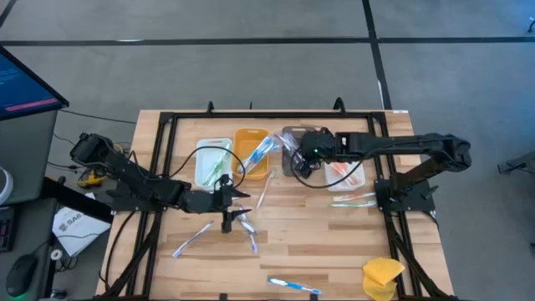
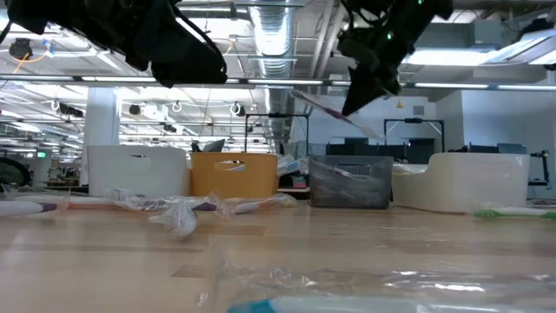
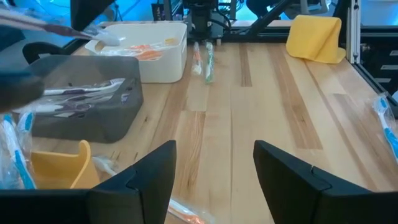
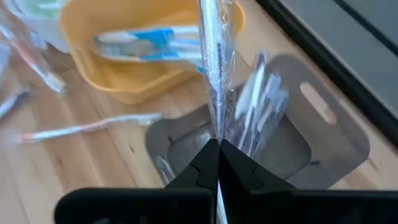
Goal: Pick & Place Toothbrushes
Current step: Put the purple toothbrush into the black transparent bin
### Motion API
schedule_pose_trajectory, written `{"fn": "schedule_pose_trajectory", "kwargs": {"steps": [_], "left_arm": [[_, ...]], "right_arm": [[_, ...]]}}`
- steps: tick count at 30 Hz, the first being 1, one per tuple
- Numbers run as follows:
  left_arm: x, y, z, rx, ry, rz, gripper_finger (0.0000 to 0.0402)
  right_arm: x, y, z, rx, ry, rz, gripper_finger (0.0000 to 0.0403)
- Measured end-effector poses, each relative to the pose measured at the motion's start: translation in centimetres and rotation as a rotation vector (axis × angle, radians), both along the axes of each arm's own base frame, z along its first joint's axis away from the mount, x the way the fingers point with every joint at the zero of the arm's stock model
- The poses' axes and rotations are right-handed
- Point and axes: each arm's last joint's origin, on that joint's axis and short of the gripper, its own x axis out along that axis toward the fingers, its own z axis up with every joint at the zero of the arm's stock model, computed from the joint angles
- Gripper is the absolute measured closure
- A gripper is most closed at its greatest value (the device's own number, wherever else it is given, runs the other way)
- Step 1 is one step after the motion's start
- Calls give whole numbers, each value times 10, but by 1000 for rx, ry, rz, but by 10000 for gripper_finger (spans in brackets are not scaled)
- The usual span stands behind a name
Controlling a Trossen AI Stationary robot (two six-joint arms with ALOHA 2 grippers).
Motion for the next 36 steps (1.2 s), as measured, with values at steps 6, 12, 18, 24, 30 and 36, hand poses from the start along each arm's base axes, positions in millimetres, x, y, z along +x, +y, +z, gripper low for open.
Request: {"fn": "schedule_pose_trajectory", "kwargs": {"steps": [6, 12, 18, 24, 30, 36], "left_arm": [[0, 0, -1, 5, 13, 0, 192], [-1, 0, -1, 6, 15, 0, 192], [-1, 0, -1, 6, 15, 0, 192], [-1, 0, -1, 6, 15, 0, 192], [-1, 0, -2, 10, 24, 0, 192], [-1, 1, -4, 2, 38, 6, 192]], "right_arm": [[-3, -14, -18, 34, -46, -44, 403], [-7, -22, -28, 58, -67, -91, 403], [-7, -26, -39, 75, -63, -121, 403], [-5, -32, -52, 99, -26, -165, 403], [5, -39, -75, 119, 26, -193, 403], [12, -44, -89, 131, 41, -202, 403]]}}
